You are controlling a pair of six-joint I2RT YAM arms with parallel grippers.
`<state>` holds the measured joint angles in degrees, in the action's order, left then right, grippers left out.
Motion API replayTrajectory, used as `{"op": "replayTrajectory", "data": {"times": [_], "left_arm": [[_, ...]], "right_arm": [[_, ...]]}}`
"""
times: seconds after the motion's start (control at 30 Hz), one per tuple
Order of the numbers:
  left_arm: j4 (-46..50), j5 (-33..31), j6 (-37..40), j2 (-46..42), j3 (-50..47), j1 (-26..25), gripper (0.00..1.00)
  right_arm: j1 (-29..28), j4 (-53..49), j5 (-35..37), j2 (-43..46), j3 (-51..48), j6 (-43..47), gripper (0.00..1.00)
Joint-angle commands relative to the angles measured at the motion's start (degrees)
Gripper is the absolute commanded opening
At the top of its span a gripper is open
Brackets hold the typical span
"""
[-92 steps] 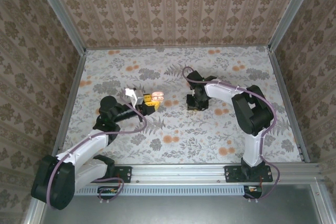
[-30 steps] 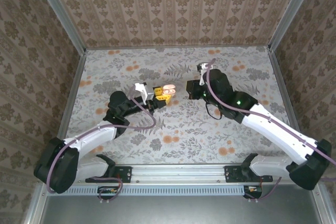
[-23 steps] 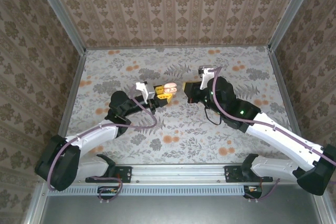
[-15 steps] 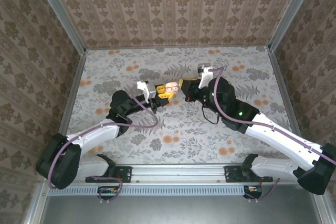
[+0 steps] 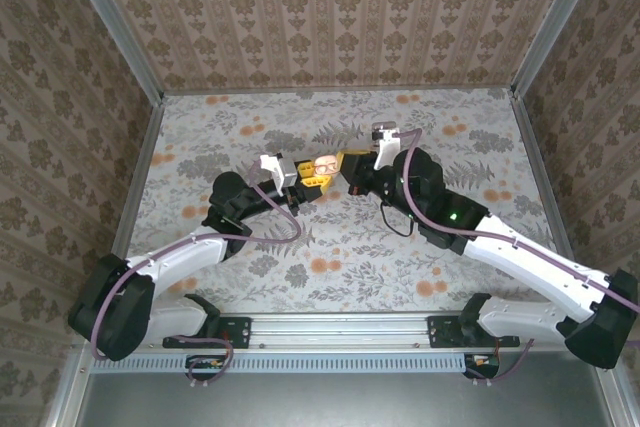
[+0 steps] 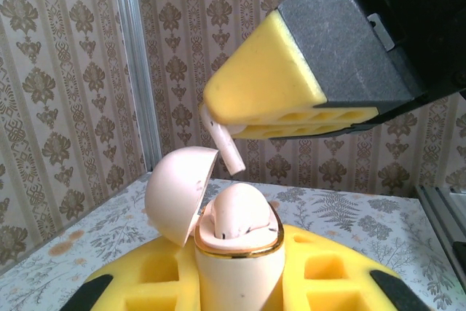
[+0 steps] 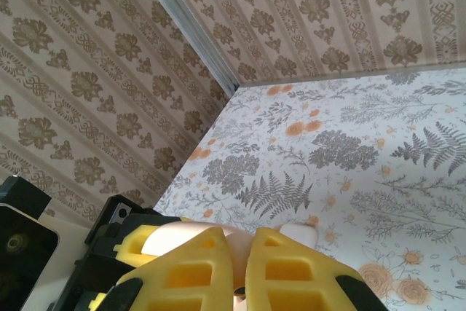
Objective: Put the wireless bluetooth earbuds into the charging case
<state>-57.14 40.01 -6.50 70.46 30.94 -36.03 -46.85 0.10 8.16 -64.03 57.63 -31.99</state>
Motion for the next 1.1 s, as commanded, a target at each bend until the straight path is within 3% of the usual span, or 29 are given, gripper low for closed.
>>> {"op": "replayTrajectory", "data": {"times": [0.0, 0.43, 0.67, 1.07], "left_arm": [[-3.27, -0.3, -1.56, -0.14, 1.42, -0.44, 0.0], [-3.98, -0.46, -2.16, -0.85, 1.18, -0.44, 0.0], [-4.7, -0.63, -2.4, -0.78, 1.29, -0.44, 0.0], [-5.87, -0.68, -3.2, -0.66, 1.49, -0.44, 0.0]], "right_arm": [[-0.55, 1.75, -1.48, -0.78, -0.51, -1.14, 0.08], [-0.61, 1.74, -0.51, -2.1, -2.29, 0.06, 0.08], [-1.1, 7.11, 0.14, -1.21, -6.96, 0.82, 0.06], [-2.69, 11.14, 6.52, 1.21, -11.91, 3.93, 0.06]]}}
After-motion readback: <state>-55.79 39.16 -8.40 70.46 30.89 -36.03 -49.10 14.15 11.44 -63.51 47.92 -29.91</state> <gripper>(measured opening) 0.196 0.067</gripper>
